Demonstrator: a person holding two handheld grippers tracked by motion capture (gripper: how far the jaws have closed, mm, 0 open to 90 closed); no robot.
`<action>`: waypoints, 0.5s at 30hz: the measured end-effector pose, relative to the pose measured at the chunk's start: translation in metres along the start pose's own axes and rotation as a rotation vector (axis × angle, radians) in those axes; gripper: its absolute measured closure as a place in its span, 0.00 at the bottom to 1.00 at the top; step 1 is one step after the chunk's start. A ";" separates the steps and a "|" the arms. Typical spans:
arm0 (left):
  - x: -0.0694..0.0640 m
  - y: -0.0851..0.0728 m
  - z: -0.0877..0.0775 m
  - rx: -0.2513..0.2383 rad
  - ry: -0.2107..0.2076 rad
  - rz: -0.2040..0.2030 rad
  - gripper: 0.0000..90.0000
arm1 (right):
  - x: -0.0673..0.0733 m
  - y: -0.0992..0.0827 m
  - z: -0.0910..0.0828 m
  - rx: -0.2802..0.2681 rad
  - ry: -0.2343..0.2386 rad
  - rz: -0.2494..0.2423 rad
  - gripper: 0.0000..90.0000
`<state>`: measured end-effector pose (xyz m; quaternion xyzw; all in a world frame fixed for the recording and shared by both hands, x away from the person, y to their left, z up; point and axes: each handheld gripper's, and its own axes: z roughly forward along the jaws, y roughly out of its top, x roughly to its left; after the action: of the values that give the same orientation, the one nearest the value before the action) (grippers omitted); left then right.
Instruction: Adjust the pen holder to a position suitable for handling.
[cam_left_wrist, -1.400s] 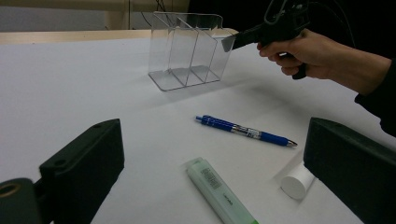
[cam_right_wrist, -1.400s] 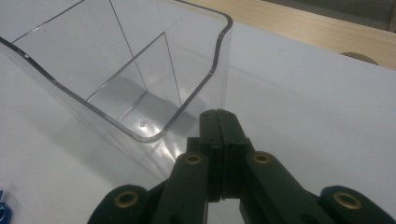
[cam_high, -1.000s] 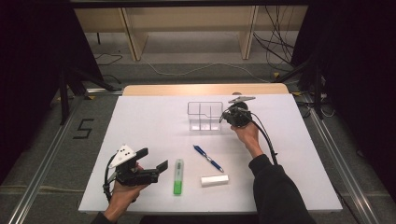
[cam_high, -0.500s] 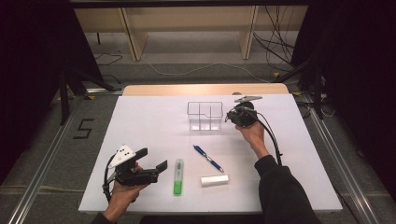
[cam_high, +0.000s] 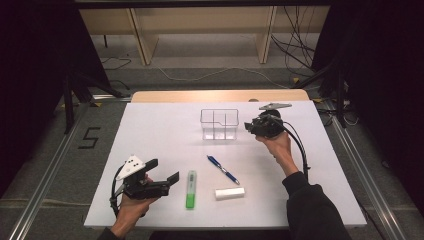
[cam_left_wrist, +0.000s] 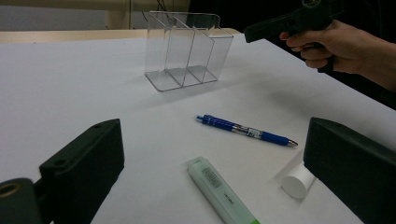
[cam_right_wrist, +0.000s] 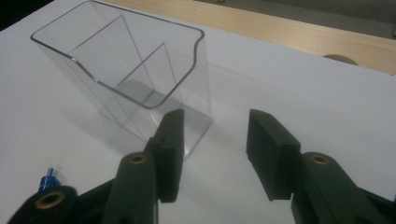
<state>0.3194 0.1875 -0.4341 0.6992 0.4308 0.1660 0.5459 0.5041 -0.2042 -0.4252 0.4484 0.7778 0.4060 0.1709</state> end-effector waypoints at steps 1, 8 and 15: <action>0.000 0.000 0.000 0.001 0.000 0.000 0.05 | 0.002 0.000 -0.002 0.002 0.001 0.001 0.59; 0.000 0.000 0.000 0.006 -0.001 0.001 0.05 | 0.009 -0.007 -0.010 0.006 0.025 -0.001 0.47; 0.000 0.000 0.000 0.003 -0.001 0.000 0.05 | 0.018 -0.010 -0.018 0.023 0.063 -0.015 0.41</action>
<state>0.3194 0.1871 -0.4337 0.7002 0.4307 0.1652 0.5449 0.4775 -0.2000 -0.4207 0.4315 0.7907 0.4097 0.1440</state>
